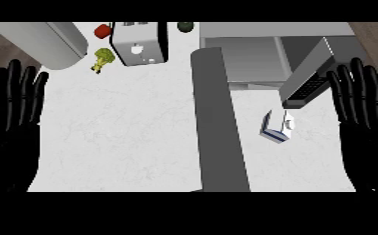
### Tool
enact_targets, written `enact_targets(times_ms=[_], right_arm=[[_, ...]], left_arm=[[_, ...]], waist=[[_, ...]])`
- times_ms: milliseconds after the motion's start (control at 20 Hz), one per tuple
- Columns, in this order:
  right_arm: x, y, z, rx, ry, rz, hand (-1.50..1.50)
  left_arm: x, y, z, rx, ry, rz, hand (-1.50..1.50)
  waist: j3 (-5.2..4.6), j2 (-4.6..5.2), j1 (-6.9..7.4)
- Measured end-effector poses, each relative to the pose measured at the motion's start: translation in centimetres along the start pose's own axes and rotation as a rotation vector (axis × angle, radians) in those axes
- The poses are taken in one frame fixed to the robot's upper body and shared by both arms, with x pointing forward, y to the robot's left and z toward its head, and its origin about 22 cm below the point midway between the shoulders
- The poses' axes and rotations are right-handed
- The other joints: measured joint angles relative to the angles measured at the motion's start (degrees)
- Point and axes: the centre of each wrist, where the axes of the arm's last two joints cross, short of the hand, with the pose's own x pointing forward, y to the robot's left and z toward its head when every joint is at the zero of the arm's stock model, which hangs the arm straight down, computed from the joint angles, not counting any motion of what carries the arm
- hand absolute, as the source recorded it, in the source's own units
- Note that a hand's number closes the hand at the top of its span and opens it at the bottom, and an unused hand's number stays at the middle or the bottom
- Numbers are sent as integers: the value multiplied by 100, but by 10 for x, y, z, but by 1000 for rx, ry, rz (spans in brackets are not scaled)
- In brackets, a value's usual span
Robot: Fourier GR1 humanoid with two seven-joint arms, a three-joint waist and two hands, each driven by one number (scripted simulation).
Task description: Pick up the milk, place it into the microwave and close the microwave
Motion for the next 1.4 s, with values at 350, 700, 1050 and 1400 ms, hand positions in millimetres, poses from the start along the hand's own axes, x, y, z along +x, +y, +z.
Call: enact_targets(times_ms=[350, 700, 1050, 1400], right_arm=[[8, -1, 17, -70, 9, 32, -150], [14, 10, 46, -45, 29, 21, -150], [26, 19, 60, -72, 55, 56, -150], [11, 21, 69, -89, 70, 132, -150]], left_arm=[[5, -32, 8, 16, 0, 34, -150], [5, -40, 43, 99, 107, 132, -150], [19, -32, 88, 114, 121, 148, -150], [27, -21, 123, 122, 118, 148, -150]], waist=[[-95, 16, -6], [-113, 14, 18], [-118, 10, 50], [-119, 7, 76]])
